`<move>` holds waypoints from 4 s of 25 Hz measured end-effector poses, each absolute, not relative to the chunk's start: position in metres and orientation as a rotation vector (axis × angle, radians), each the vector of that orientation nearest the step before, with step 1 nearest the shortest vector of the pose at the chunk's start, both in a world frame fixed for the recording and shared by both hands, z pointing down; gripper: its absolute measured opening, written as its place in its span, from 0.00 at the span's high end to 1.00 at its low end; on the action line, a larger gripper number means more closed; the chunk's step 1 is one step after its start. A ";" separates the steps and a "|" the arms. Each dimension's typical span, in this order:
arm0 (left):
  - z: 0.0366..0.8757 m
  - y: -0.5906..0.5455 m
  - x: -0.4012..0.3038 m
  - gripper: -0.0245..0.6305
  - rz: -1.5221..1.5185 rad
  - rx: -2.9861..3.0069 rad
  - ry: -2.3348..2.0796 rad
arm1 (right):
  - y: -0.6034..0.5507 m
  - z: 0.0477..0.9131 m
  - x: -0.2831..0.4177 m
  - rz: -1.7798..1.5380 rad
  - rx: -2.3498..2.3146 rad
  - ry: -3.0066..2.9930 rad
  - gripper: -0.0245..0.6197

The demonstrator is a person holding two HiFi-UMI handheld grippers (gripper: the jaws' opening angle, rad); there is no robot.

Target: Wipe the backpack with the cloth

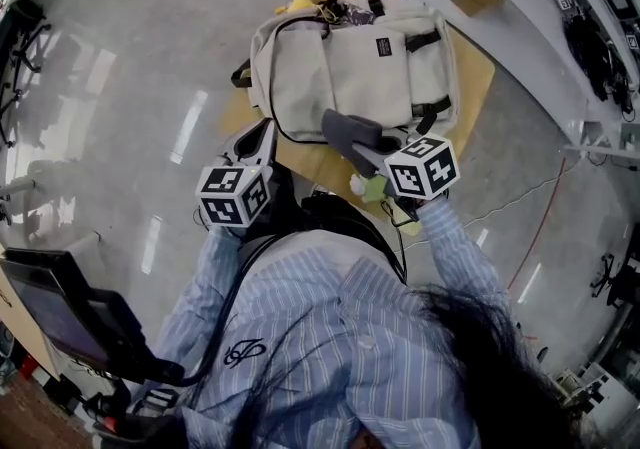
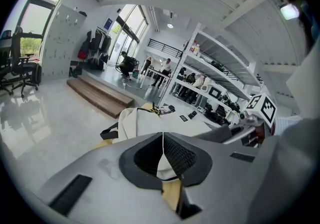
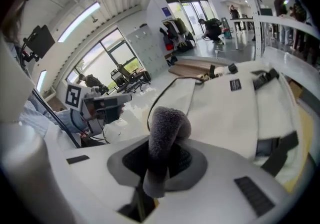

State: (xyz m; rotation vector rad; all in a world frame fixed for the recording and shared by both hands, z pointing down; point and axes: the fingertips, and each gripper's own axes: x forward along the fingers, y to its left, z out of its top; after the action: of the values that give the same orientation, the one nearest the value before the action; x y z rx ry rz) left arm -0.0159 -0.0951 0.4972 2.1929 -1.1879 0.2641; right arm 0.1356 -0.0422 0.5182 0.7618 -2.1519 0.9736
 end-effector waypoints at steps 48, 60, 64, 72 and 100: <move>0.497 -0.144 0.030 0.95 0.333 2.307 -0.970 | -0.109 0.526 0.188 0.986 0.951 -2.055 0.88; 0.497 -0.128 0.043 0.95 0.342 2.318 -0.942 | -0.025 0.530 0.193 1.246 1.073 -2.051 0.87; 0.502 -0.127 0.039 0.95 0.343 2.306 -0.945 | -0.063 0.492 0.205 1.130 1.088 -2.120 0.88; 0.500 -0.131 0.037 0.95 0.323 2.293 -0.917 | -0.208 0.429 0.242 0.727 1.161 -2.129 0.88; 0.482 -0.170 0.057 0.95 0.280 2.341 -0.899 | -0.241 0.492 0.252 0.784 1.079 -1.972 0.88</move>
State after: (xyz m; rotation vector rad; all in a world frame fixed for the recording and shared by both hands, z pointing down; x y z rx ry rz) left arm 0.0571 -0.1702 0.4820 2.3405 -0.8989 0.2797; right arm 0.2522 -0.2406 0.4918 1.0786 -1.9718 0.7841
